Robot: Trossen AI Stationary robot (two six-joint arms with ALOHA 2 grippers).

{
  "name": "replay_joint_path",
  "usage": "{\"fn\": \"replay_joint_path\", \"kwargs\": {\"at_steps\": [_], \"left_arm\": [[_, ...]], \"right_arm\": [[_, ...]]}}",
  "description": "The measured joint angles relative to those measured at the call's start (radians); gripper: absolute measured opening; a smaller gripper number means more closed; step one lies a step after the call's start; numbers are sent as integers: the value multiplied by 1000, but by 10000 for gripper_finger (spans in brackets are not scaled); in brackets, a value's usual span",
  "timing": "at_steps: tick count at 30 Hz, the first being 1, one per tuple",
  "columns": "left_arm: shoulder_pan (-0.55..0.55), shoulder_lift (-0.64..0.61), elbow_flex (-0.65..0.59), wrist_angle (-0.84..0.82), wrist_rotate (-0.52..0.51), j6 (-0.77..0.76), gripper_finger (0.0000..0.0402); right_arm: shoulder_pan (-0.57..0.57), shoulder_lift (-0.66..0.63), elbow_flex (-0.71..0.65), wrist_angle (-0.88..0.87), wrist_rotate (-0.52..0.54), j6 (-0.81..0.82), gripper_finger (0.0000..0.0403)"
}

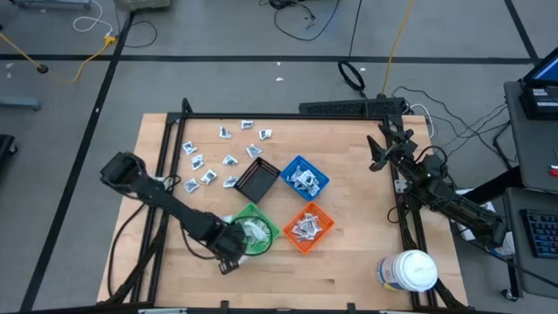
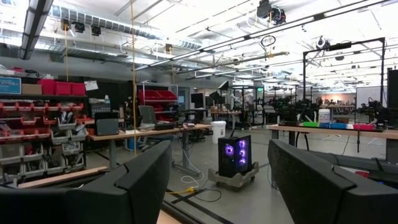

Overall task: Pick & Place First Aid Supplies
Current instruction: Put the green bandage into the green bin

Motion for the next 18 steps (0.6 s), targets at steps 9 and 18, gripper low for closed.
{"fn": "replay_joint_path", "kwargs": {"at_steps": [9,18], "left_arm": [[4,-157,1,-106,13,-4,3],[162,-102,88,-152,36,115,2]], "right_arm": [[0,0,0,0,0,0,263],[0,0,0,1,0,0,263]]}}
